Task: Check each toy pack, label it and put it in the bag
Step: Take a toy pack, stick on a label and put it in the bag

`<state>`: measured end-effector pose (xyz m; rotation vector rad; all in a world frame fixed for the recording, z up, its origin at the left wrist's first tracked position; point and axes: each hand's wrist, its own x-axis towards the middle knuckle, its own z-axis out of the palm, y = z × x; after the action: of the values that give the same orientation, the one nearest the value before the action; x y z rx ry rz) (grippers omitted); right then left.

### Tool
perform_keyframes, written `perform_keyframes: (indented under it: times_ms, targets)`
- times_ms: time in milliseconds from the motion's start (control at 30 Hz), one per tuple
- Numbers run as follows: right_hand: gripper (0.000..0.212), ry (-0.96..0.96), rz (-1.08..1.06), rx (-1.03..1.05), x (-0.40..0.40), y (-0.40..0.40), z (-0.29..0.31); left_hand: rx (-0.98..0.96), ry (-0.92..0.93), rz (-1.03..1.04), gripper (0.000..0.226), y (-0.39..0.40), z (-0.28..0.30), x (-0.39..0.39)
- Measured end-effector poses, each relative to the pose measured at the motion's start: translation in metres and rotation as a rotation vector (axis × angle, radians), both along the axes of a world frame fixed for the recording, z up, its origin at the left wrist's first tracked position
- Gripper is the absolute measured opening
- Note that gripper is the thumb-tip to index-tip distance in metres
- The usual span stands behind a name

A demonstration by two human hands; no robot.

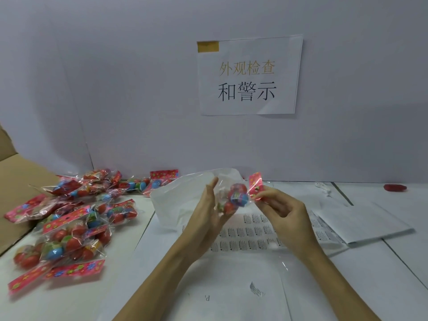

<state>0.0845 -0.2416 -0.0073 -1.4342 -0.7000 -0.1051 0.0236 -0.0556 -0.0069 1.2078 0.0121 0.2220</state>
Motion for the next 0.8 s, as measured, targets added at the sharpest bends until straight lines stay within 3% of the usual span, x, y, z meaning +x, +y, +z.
perform_keyframes:
  times_ms: [133,233,300,467,600,700,800]
  targets:
    - [0.018,0.04,0.11,-0.041,0.004,-0.004,-0.002,-0.026,0.015,0.107,0.055,0.004,-0.003,0.0]
    - [0.042,0.378,0.176,0.166,0.002,0.0,0.001,0.016,-0.008,0.083,0.053,0.009,-0.003,-0.001]
    - [0.055,0.492,0.114,0.185,0.003,0.003,0.0,0.08,-0.017,0.062,0.042,0.007,0.0,-0.004]
    - [0.037,0.467,-0.029,0.053,0.003,0.007,-0.008,0.208,-0.03,0.083,0.023,-0.001,-0.003,-0.005]
    - [0.032,0.493,0.002,0.059,0.003,0.006,-0.008,0.125,0.014,0.153,0.027,0.0,-0.002,-0.004]
    - [0.025,0.533,0.082,0.175,0.001,0.009,-0.007,0.072,0.04,0.158,0.027,0.001,-0.001,-0.003]
    - [0.026,0.409,-0.039,0.066,-0.001,0.01,-0.007,0.07,0.033,0.211,0.029,0.002,0.0,-0.003]
